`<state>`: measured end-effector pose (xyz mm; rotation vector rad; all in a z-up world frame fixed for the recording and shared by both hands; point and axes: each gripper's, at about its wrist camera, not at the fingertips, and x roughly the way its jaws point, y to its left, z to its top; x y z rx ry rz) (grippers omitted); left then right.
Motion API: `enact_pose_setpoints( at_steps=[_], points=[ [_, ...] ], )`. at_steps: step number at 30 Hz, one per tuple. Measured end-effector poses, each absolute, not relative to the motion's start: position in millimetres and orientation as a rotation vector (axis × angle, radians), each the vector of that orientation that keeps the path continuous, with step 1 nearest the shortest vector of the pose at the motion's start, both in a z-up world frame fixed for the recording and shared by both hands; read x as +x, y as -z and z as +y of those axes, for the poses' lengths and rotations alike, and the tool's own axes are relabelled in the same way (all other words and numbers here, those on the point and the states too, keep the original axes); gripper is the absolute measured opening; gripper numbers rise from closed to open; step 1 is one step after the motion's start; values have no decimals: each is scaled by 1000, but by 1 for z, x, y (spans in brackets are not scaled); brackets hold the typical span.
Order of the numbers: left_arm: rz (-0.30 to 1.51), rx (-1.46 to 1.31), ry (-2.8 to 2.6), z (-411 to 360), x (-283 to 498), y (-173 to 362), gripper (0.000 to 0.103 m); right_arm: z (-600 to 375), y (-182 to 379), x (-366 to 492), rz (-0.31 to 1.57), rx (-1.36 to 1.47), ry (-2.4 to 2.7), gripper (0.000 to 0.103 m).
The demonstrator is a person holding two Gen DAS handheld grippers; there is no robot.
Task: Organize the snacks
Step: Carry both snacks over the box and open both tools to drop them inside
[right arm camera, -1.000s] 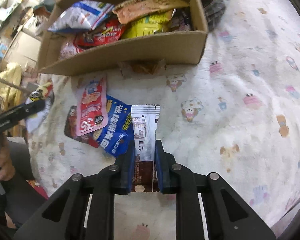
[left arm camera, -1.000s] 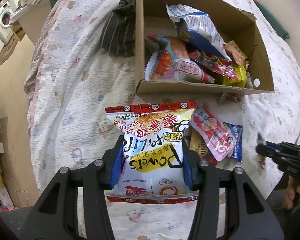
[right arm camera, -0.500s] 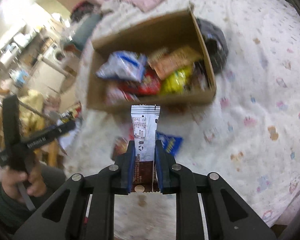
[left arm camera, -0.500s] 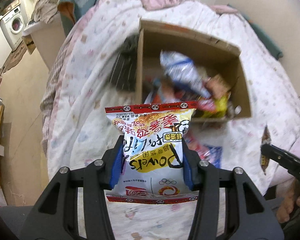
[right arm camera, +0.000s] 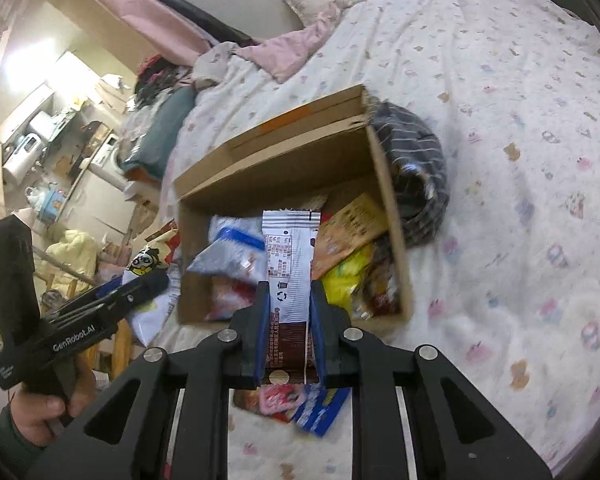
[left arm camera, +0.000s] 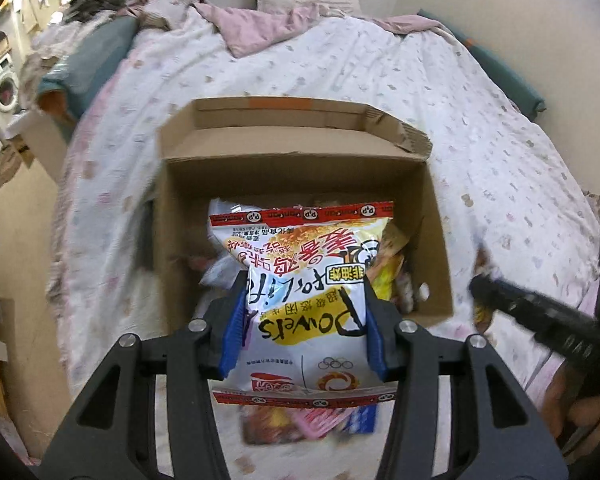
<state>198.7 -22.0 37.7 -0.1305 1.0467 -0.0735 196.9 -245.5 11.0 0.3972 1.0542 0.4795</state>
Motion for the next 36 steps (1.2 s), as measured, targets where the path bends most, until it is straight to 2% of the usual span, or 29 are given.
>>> enact_pose_setpoints(
  at_steps=[10, 20, 24, 26, 29, 34, 36],
  points=[
    [1100, -82, 158, -73, 270, 3, 47, -245, 35, 234, 1142, 366, -427, 19],
    [1144, 1, 113, -76, 283, 25, 49, -245, 56, 243, 1215, 356, -387, 19],
    [1122, 14, 112, -72, 280, 20, 59, -243, 53, 242, 1210, 359, -395, 19],
    [1124, -5, 120, -69, 280, 18, 71, -242, 52, 242, 1205, 364, -401, 19],
    [1123, -12, 126, -67, 280, 16, 82, -241, 52, 244, 1201, 365, -401, 20],
    [1097, -2, 144, -69, 273, 12, 91, -240, 52, 244, 1195, 359, -406, 23],
    [1088, -12, 147, -67, 268, 9, 91, -240, 51, 243, 1193, 352, -404, 23]
  ],
)
